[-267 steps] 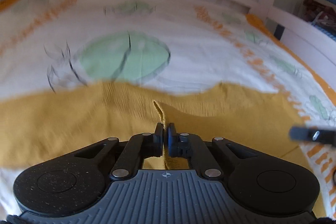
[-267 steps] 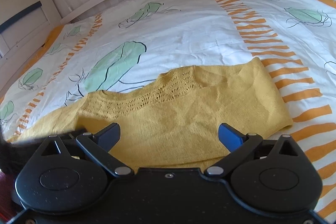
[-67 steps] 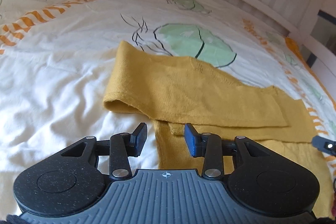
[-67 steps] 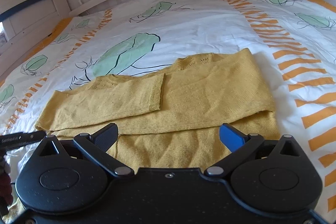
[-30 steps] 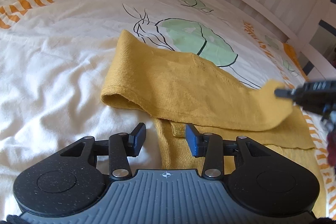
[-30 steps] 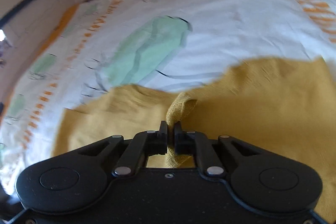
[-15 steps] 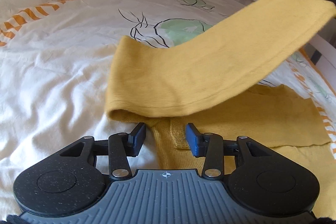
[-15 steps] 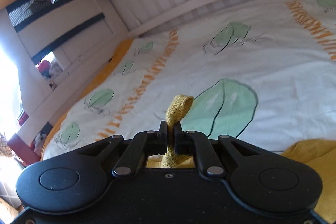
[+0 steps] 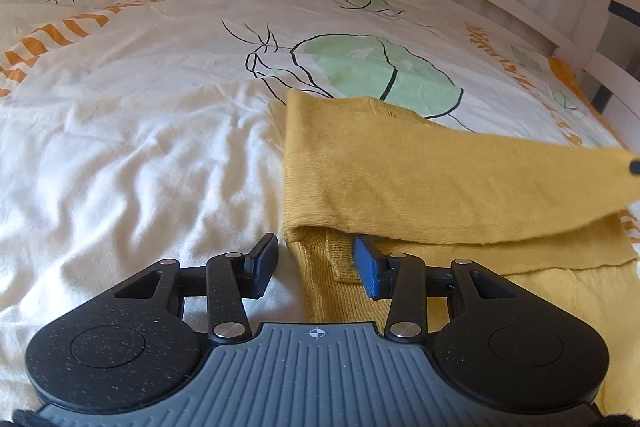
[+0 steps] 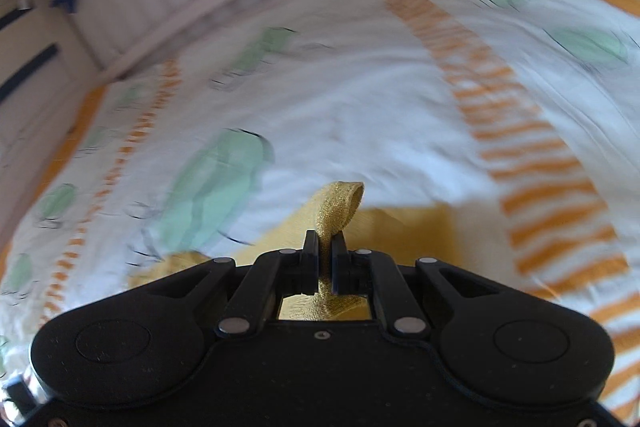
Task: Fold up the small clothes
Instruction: 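Lift the held side with the right tool and fold it over the body, then open the right tool and move both tools toward the sweater hem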
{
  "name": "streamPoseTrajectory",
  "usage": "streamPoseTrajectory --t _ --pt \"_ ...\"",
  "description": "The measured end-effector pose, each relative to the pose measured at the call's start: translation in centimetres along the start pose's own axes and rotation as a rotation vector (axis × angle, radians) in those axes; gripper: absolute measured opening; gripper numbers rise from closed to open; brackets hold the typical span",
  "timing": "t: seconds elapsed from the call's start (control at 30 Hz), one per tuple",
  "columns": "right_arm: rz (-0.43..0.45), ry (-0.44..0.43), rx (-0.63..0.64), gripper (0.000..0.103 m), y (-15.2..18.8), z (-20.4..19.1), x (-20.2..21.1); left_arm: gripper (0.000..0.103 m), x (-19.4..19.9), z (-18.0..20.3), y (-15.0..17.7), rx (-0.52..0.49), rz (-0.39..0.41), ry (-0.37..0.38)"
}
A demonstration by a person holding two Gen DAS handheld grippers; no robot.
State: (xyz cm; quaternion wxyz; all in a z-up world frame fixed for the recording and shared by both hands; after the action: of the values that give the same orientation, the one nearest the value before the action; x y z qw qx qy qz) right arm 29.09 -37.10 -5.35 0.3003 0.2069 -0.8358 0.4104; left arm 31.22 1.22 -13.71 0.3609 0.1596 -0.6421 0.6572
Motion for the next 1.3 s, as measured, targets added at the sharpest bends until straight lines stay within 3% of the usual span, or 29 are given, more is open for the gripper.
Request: streamPoseTrajectory --t 0.2,0.33,0.53,0.67,0.8,0.9,0.97,1.03,1.2,1.3 --pt "-0.047 0.062 -0.048 0.013 2.2 4.1 -1.0 0.041 0.0 0.0 0.0 -0.002 -0.001 0.004" --pt "-0.041 0.109 0.019 0.014 3.7 4.3 -1.1 0.041 0.0 0.1 0.0 -0.001 -0.002 0.005" --pt "0.047 0.248 0.187 0.023 4.3 3.8 -0.9 0.041 0.0 0.2 0.0 -0.004 -0.002 0.006" --pt "0.121 0.319 0.244 0.024 3.7 3.5 -0.3 0.041 0.0 0.2 0.0 -0.006 -0.003 0.006" --pt "0.173 0.307 0.27 0.028 3.1 2.9 0.2 0.041 0.0 0.2 0.0 -0.006 -0.003 0.006" --pt "0.128 0.314 0.317 0.03 3.6 2.6 -0.6 0.041 -0.1 0.2 0.0 -0.007 -0.003 0.006" --pt "0.083 0.329 0.365 0.045 4.5 2.4 -1.6 0.041 -0.1 0.2 0.0 -0.006 -0.003 0.006" --pt "0.055 0.339 0.412 0.049 5.4 2.1 -2.6 0.041 -0.1 0.2 0.0 -0.007 -0.003 0.006" --pt "0.057 0.346 0.47 0.05 6.2 1.1 -3.4 0.041 -0.1 0.2 0.0 -0.007 -0.003 0.006" --pt "0.059 0.343 0.441 0.057 6.0 1.7 -3.3 0.041 -0.1 0.2 0.0 -0.011 -0.005 0.01"
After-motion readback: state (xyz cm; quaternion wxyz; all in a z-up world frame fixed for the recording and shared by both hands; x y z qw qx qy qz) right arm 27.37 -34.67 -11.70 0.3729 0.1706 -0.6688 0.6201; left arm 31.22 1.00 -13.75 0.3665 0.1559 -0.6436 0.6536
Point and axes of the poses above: each gripper's, at about its wrist camera, not at the fingertips, and x roughly against the way its jaws point, z to its right, y to its underside, the point moved 4 cm from there along -x, roughly the way its jaws point, and after that the axes turned 7 degrees about -x, right-handed, at the moved point
